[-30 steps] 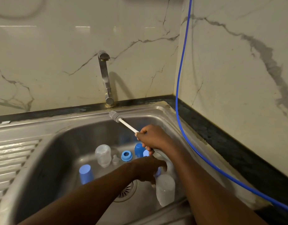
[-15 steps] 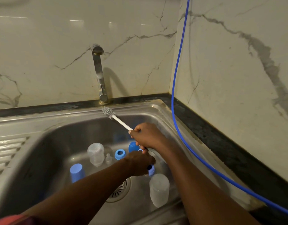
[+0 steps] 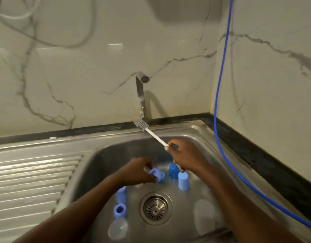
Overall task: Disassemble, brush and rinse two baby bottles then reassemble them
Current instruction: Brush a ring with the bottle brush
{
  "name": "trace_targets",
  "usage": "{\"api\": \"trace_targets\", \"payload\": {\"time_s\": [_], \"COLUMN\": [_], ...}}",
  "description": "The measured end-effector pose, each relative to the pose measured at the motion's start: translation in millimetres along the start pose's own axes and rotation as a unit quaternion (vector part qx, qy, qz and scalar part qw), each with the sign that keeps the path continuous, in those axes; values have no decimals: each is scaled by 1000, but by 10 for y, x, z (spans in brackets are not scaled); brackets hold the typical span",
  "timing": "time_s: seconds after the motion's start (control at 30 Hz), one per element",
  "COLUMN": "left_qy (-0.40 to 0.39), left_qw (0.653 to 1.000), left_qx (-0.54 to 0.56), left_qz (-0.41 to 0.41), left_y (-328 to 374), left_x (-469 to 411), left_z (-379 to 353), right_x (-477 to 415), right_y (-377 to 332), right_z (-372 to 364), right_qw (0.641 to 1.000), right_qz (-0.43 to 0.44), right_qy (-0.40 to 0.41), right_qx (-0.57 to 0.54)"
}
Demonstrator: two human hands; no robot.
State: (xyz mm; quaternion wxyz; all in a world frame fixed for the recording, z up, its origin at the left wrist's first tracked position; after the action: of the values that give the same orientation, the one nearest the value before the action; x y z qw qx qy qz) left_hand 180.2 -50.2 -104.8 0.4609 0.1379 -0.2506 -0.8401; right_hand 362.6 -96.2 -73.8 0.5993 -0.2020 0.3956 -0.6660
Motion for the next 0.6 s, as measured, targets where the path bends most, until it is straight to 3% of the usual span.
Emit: {"api": "trace_targets", "payload": {"time_s": [0.07,0.17,0.2,0.27,0.37,0.53,0.6], "left_qy": [59,198,223,239,243,245,248], "left_qw": [966,797,746,693,671,729,729], "left_qx": [241,560,617,671,693,632,631], "left_qz": [72,113,115,112,101,88,95], "left_y": [-280,-629,-716,-821,-853,-823,-822], "left_x": [196,442,491,539,484,358,360], "left_z": [336,721,777,808,784,746,710], "right_x": [21,38,51,92,132,134,142], "right_y": [-93,-208,-240,-288,-329,-346,-345], "right_z": [-49,-139,-169,-232,-266,-321,-361], "right_qw": [999,996,995,992,988,984,984], "right_qz": [38,72,82,99,115,135,134], "right_qy": [-1,-20,-32,-52,-61,-62,-63], "right_qx": [18,41,44,52,78,93,99]}}
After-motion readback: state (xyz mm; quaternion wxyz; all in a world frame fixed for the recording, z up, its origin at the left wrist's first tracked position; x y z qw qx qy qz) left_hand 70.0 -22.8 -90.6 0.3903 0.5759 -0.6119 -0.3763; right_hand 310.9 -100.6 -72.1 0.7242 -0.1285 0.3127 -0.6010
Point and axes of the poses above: each hand's wrist, its own x-axis away from the middle knuckle, its own z-axis out of the back of the hand, y = z × x, the point moved 3 cm from there along -x, towards the middle knuckle, and after that the axes turned 4 degrees about y, right-handed, at the moved point
